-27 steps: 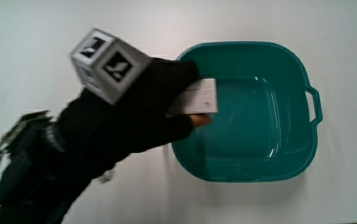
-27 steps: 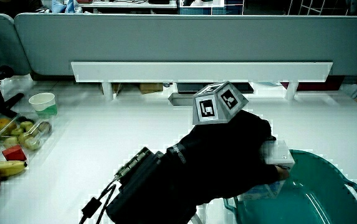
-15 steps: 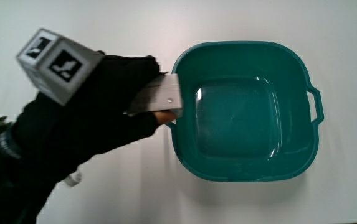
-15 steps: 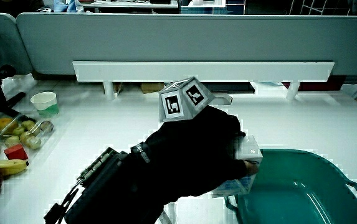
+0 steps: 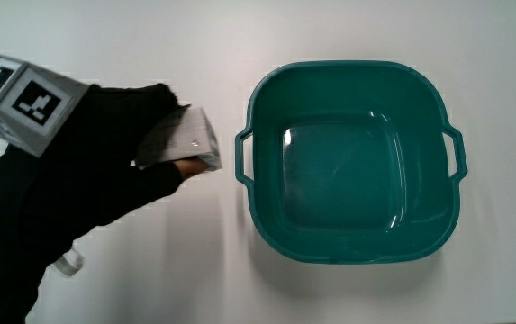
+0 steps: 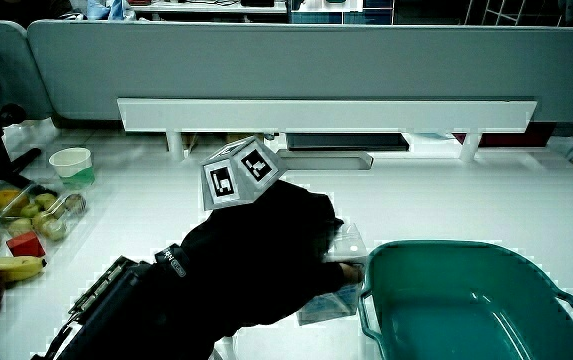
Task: Place milk
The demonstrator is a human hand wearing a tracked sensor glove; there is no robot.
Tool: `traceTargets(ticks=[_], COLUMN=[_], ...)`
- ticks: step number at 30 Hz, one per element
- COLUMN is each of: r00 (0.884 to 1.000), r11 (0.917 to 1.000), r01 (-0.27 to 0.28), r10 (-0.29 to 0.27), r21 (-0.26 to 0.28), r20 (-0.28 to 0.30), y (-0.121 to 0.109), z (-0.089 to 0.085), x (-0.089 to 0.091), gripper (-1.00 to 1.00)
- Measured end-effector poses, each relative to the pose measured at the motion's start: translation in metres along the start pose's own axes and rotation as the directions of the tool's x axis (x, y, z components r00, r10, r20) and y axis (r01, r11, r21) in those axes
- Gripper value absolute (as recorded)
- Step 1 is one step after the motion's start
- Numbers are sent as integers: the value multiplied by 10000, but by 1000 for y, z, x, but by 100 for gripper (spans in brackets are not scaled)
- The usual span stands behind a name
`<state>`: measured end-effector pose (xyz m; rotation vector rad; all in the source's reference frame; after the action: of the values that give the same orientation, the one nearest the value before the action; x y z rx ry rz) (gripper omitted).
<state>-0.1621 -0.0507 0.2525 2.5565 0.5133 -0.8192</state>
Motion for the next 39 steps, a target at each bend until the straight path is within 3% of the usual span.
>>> traceTargets(ticks=[1, 2, 5, 14, 19, 20, 22, 39], r00=[9984, 9946, 9922, 9934, 9893, 9928, 9919, 9836], r11=[9997, 9999, 9988, 9961, 9925, 9916, 9902, 9782], r01=[212, -34, -497, -882, -1207, -1139, -1230, -1775], r10=[-205, 46, 497, 874, 1187, 1113, 1205, 1729], r21=[134, 117, 29, -73, -191, -615, -667, -1079], r20=[-530, -1035, -1147, -747, -852, -447, -406, -504], y=[-1, -2, -3, -1, 2, 3, 3, 9], z=[1, 2, -1, -14, -21, -24, -27, -45], x=[-2, -3, -10, -36, -47, -53, -59, -86], gripper=[0, 0, 0, 0, 0, 0, 0, 0])
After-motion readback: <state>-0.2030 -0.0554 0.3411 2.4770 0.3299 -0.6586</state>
